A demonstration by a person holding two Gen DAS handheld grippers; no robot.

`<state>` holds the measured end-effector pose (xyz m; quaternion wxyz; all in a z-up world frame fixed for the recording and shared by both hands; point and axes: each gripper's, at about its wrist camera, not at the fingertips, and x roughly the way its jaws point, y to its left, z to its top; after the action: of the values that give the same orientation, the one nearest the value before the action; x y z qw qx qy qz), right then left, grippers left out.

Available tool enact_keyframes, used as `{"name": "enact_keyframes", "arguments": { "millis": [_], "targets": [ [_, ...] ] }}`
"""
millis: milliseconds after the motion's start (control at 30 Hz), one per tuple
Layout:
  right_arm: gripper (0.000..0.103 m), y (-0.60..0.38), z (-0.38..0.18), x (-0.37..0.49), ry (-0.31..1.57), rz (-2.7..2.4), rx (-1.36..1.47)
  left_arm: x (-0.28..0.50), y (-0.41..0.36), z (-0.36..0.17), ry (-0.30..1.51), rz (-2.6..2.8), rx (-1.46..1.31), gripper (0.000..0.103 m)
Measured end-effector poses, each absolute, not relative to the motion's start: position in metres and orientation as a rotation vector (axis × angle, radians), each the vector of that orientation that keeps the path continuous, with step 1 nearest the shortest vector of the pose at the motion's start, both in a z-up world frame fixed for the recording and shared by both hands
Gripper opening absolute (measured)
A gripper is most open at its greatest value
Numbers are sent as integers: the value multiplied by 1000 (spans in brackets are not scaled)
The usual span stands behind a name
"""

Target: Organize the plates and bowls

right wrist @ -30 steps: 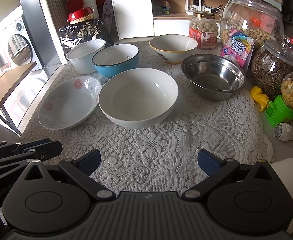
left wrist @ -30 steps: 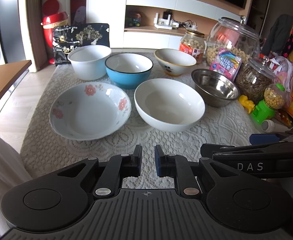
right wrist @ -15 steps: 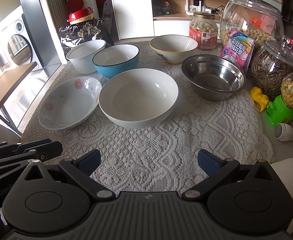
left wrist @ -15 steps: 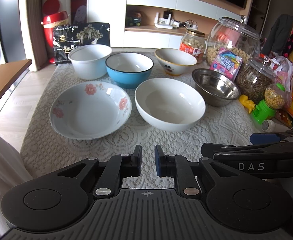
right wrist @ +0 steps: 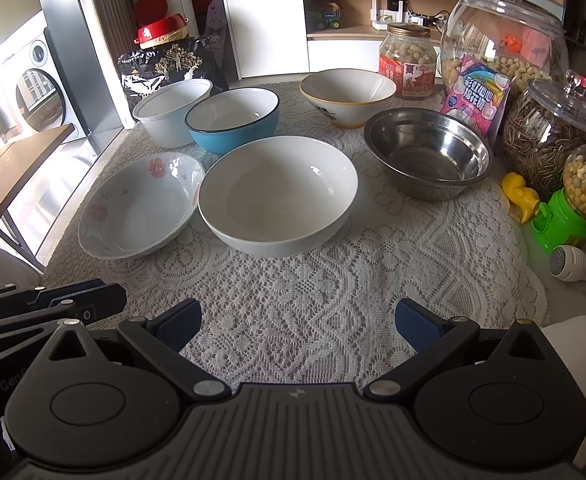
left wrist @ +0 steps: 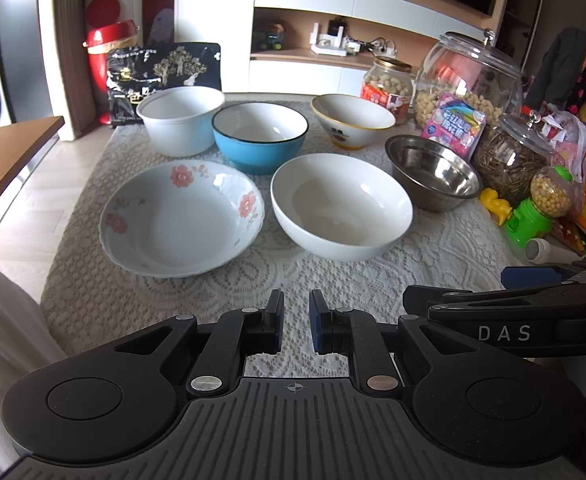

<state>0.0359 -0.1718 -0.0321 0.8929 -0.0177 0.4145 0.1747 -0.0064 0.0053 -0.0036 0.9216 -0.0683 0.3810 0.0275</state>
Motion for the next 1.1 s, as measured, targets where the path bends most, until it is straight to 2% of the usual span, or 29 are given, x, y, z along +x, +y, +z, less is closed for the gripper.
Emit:
{"name": "enact_keyframes", "arguments": {
  "millis": [367, 633, 900, 1100],
  "targets": [
    [103, -162, -38, 39, 859, 386, -38, 0, 15, -8, 811, 83, -167, 16],
    [103, -130, -40, 58, 818, 500, -79, 17, 84, -10, 765, 211, -236, 16],
    [103, -86, -87, 94, 1008, 696, 47, 31, 156, -25, 716, 130, -453, 17],
    [103, -81, -115, 107, 1130, 667, 31, 53, 165, -37, 801, 166, -381, 17]
  ]
}}
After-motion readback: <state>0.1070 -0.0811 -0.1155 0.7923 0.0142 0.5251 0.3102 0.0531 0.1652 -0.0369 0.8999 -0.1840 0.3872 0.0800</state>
